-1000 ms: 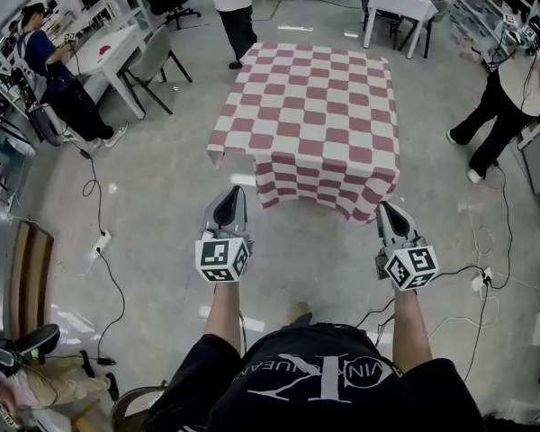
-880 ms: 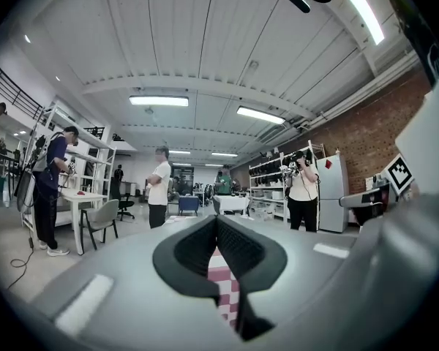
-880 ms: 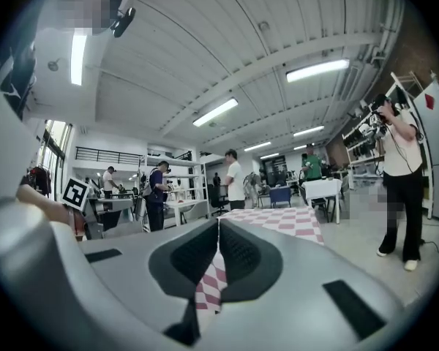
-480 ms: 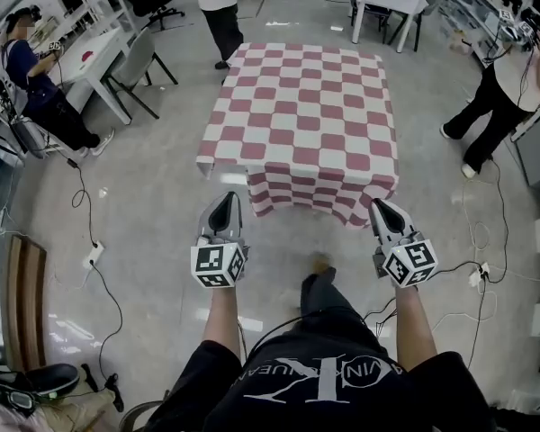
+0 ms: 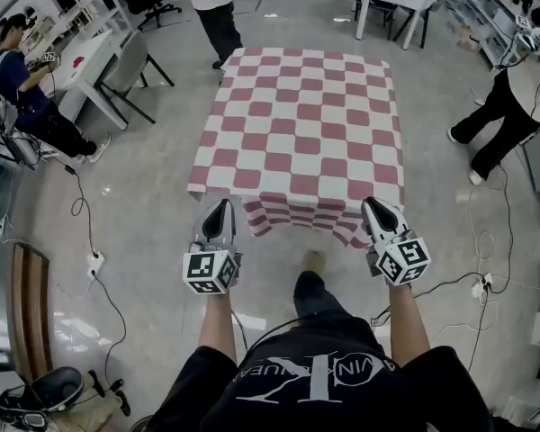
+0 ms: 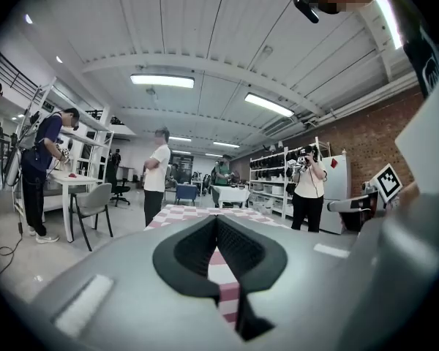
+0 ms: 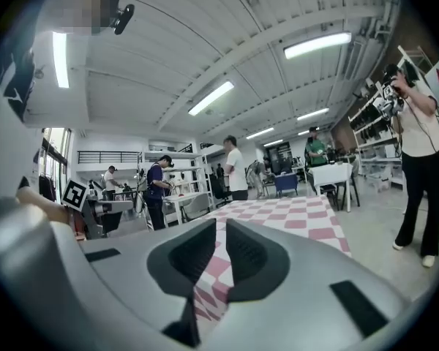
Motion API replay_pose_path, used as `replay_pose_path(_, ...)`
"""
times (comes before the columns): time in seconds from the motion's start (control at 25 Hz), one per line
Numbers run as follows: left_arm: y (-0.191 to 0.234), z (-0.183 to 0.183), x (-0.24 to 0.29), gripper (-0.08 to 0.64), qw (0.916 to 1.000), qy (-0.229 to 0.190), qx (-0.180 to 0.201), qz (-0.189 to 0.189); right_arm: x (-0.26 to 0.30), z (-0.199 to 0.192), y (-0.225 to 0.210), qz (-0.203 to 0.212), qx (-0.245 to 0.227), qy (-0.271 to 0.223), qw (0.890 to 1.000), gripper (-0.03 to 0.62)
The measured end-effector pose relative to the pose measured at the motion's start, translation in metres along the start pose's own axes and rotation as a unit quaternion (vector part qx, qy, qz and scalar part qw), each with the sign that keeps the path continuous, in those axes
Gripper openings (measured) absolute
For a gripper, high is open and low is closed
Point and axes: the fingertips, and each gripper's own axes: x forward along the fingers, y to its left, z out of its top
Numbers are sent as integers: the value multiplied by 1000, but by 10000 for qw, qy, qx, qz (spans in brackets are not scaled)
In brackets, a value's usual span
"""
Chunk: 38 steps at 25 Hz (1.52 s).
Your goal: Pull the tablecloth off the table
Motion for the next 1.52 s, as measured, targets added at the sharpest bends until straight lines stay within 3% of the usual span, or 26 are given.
replay_pose_path(0.4,16,-3,87,12,9997,120,-113,-164,74,0,-52,33,195,175,9997,12)
replay_pose_path(0.64,24,-14,138,101,9984,358,-258,-355,109,-5,-83,4,359,289,9989,14)
replay_pose_path(0.76,27,-14,157,126,9979,417,-342,-361,126,-12,-95,101,494,401,9979,94)
replay_pose_path(1.0,45,-36,175,164,9959,782,-231,-379,158,-36,-97,205,568,744,9954,141)
replay_pose_path(1.28,76,-62,227,236,9907,1227,-304,-497,185,-60,-131,-260,660,1245,9897,237)
replay_pose_path(1.52,95,-67,276,278,9851,1505,-175,-814,199,-75,-156,-700,691,1642,9815,261)
